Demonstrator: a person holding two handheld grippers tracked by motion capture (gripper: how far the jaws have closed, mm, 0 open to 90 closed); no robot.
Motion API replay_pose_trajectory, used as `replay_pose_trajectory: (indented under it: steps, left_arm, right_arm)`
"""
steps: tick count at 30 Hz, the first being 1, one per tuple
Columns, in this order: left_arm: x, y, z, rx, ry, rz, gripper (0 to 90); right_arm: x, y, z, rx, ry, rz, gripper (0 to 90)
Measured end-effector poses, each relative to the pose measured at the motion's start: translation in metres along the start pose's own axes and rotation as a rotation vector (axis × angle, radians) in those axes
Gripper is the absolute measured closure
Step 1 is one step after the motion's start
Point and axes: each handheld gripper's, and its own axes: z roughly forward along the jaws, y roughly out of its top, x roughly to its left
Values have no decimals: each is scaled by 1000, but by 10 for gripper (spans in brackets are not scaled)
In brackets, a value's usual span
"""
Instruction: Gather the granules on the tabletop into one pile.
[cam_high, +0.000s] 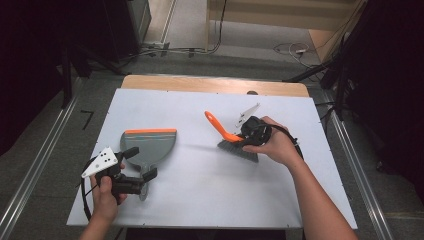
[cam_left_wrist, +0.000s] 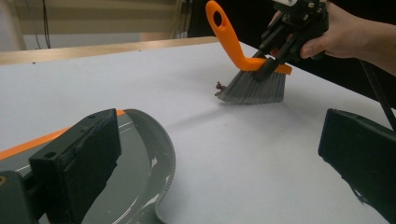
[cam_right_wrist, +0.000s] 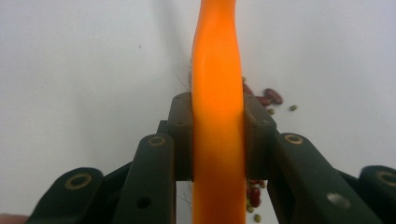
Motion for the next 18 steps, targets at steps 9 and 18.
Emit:
replay_pose_trajectory:
  steps: [9,18]
  left_arm:
    - [0,0,0,-1,0,2,0]
    - [-2,1,1,1,-2,6,0]
  right_arm:
    - [-8,-9,-31,-76,-63,174,686]
    - [-20,-36,-28,9,-336,578,686]
